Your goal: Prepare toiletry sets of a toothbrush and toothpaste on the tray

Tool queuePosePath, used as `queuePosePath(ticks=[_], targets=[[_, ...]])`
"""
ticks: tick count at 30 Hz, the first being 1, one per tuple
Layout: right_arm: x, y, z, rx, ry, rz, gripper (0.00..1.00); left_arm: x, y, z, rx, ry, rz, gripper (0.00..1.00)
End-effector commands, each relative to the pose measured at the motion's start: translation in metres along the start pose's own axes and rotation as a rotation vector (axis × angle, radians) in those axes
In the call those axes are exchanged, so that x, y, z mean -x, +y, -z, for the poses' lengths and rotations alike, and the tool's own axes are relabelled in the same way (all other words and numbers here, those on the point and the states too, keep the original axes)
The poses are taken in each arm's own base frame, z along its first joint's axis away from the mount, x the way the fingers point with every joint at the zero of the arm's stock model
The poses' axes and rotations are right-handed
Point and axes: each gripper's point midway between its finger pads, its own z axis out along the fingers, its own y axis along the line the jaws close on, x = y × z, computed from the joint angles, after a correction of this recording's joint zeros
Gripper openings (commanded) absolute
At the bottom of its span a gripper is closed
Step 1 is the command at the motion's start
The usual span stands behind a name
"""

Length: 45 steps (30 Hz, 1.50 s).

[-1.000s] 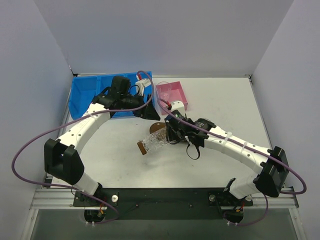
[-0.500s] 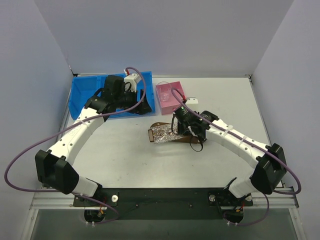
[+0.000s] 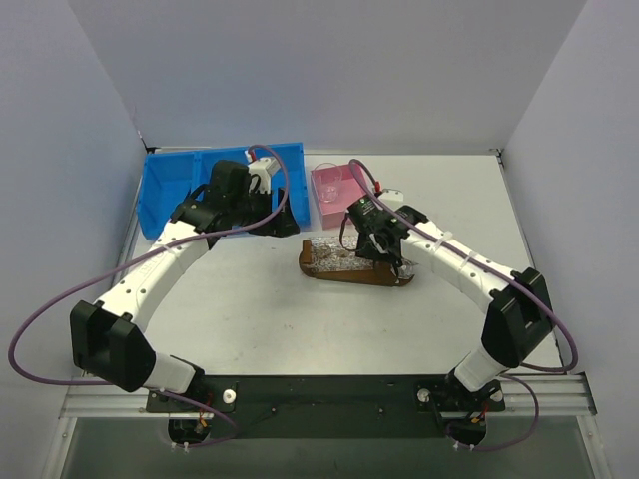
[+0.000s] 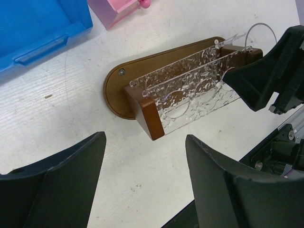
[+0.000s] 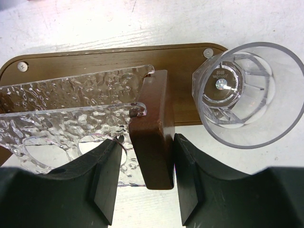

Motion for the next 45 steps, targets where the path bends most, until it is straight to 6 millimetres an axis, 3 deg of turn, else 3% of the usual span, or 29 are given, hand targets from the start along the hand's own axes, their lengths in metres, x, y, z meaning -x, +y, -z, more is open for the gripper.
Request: queuePosePath(ticks=[1, 15, 34, 45], targets=[[0.018, 0.002, 0.005, 0.001, -0.022, -0.1, 0.0, 0.012, -0.01, 0.009, -0.038, -0.062, -0.011, 0.78], [0.006, -0.005, -0.015, -0.045, 0.051, -0.151, 0.0, -0.009, -0.001, -0.005, -0.03, 0.004, 0.038, 0.78], [-0.001, -0.01, -0.023, -0.094, 0.106, -0.101, 0.0, -0.024, 0.0, -0.019, -0.06, 0.06, 0.052, 0.78], [-0.001, -0.012, -0.025, -0.114, 0.109, -0.093, 0.27, -0.027, 0.0, -0.021, -0.067, 0.07, 0.051, 0.78]])
